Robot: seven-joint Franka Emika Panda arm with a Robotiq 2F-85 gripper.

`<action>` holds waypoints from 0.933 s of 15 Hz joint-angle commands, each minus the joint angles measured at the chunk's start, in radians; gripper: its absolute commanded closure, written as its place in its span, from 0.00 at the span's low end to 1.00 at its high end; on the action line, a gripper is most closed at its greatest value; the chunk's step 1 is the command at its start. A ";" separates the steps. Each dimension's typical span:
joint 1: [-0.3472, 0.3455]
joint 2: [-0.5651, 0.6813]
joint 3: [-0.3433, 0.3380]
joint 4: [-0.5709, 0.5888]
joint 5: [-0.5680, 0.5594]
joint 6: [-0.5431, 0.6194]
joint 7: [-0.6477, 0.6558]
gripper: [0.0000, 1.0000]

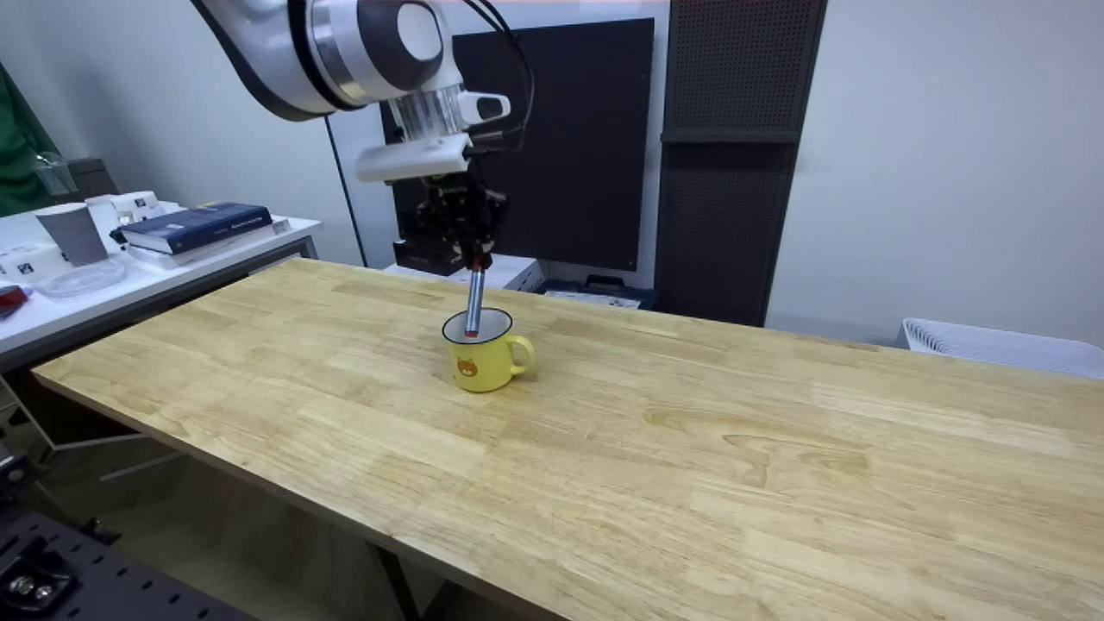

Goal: Take the red marker out of the yellow mug

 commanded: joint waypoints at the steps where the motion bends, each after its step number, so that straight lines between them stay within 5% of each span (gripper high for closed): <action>1: 0.025 -0.132 0.008 -0.043 -0.034 -0.105 0.035 0.95; 6: -0.045 -0.211 0.126 -0.010 0.175 -0.268 -0.143 0.95; 14: -0.129 -0.072 0.154 0.083 0.394 -0.345 -0.372 0.95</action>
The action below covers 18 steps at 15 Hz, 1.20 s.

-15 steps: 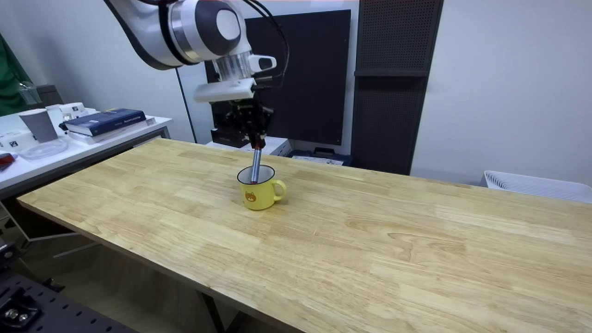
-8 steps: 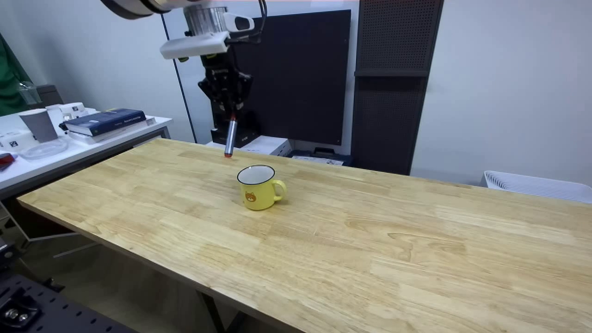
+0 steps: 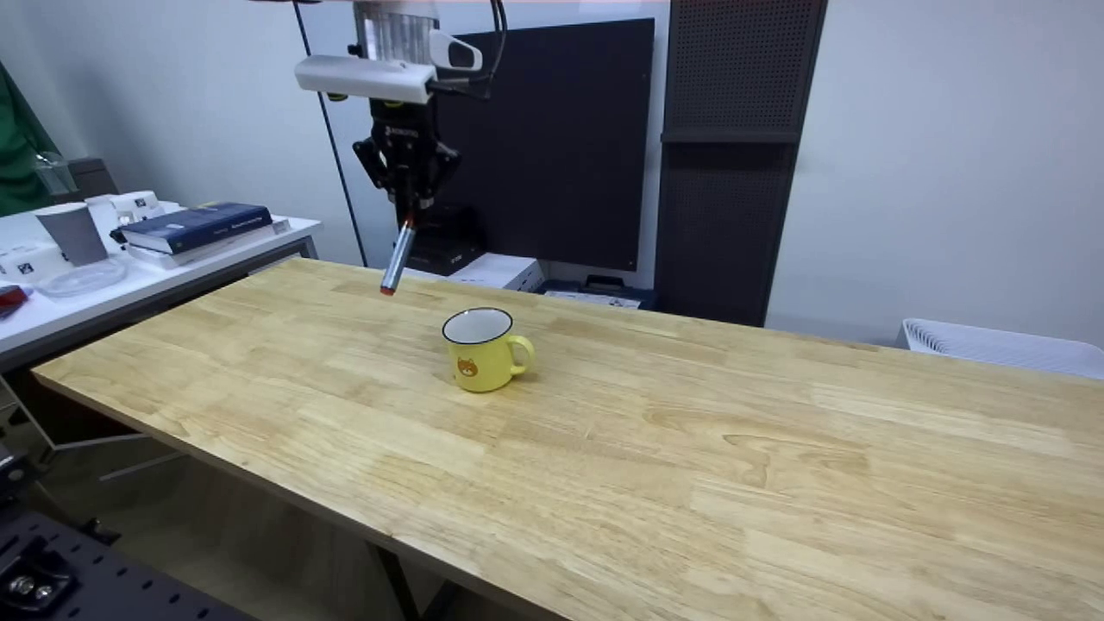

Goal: Take the red marker out of the yellow mug

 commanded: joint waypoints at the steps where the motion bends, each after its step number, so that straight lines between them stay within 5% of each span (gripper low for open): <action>1: -0.051 0.119 0.022 0.087 0.062 -0.033 -0.087 0.95; 18: -0.013 0.448 0.053 0.337 -0.134 -0.073 -0.085 0.95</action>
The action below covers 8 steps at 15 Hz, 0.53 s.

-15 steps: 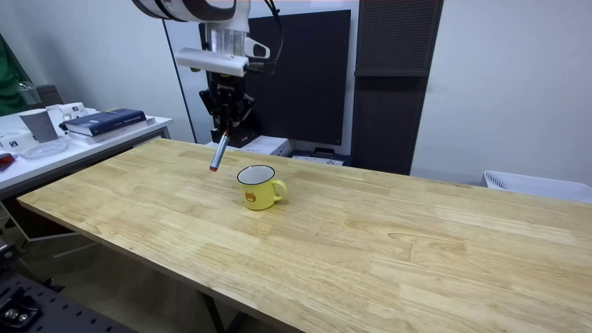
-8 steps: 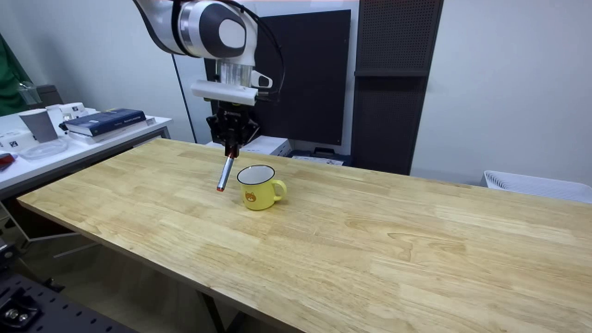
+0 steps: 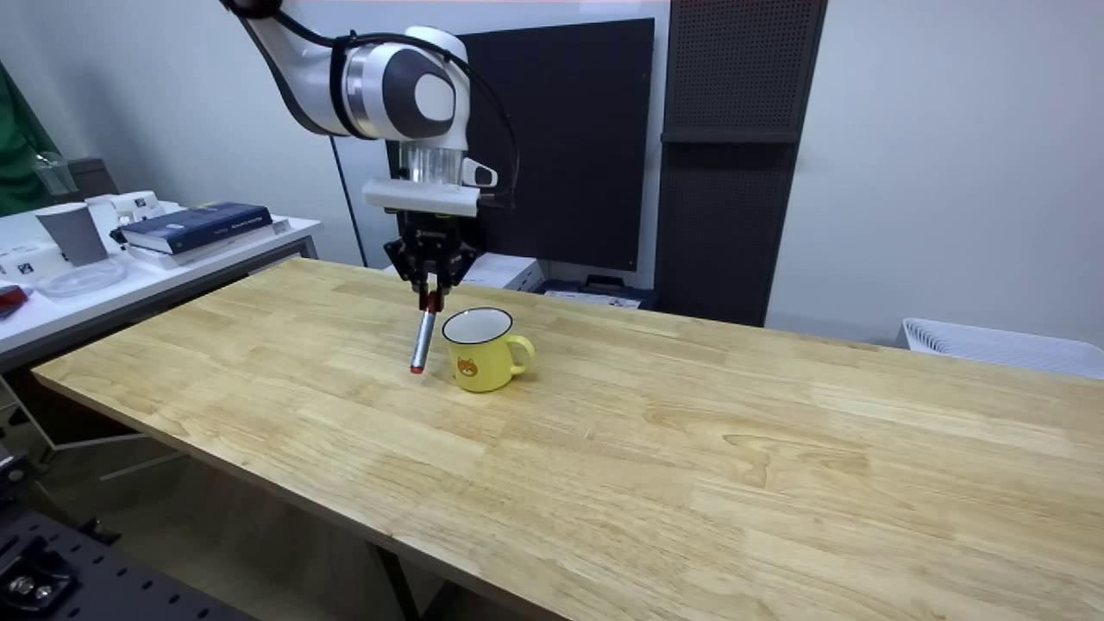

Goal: Take the red marker out of the yellow mug

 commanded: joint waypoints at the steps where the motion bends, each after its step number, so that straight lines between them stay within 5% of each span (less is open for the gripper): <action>1: -0.007 0.053 0.013 0.079 -0.021 -0.054 0.024 0.95; 8: -0.020 0.113 0.019 0.156 -0.010 -0.143 0.021 0.95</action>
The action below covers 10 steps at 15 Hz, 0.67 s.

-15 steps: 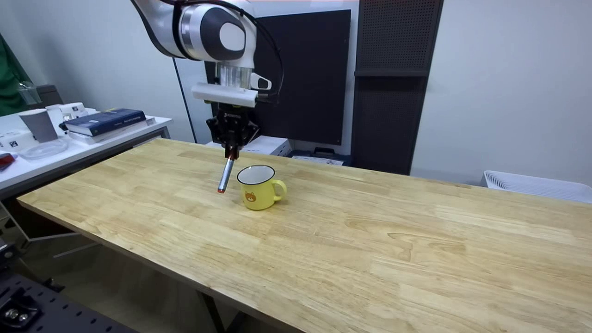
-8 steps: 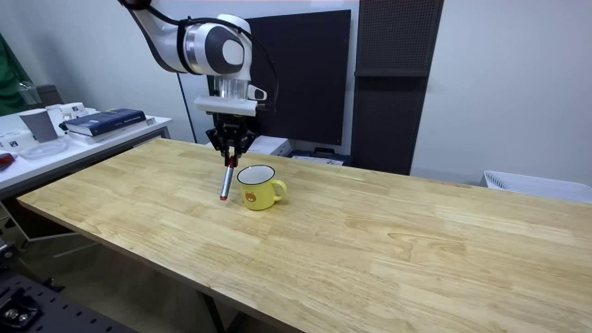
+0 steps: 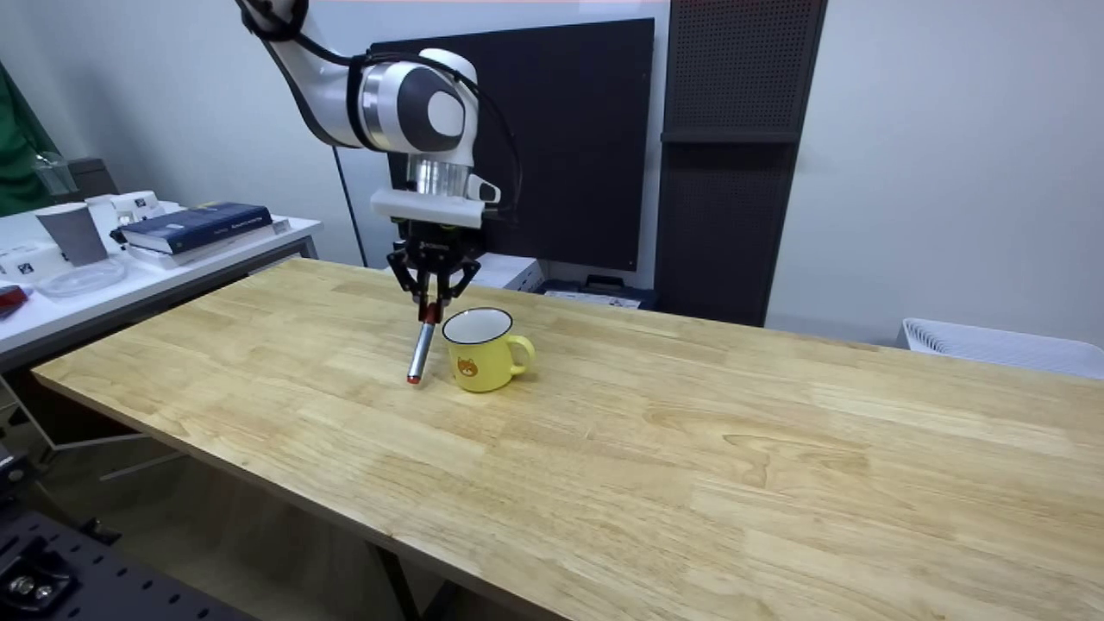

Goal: Take the red marker out of the yellow mug

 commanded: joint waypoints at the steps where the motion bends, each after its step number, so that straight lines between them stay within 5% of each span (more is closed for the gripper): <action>1: -0.015 0.043 0.011 0.075 -0.007 -0.065 0.021 0.95; 4: -0.017 0.061 0.010 0.100 -0.007 -0.087 0.022 0.95; 5: -0.018 0.067 0.009 0.107 -0.007 -0.094 0.024 0.63; 10: -0.018 0.085 0.008 0.137 -0.009 -0.115 0.024 0.28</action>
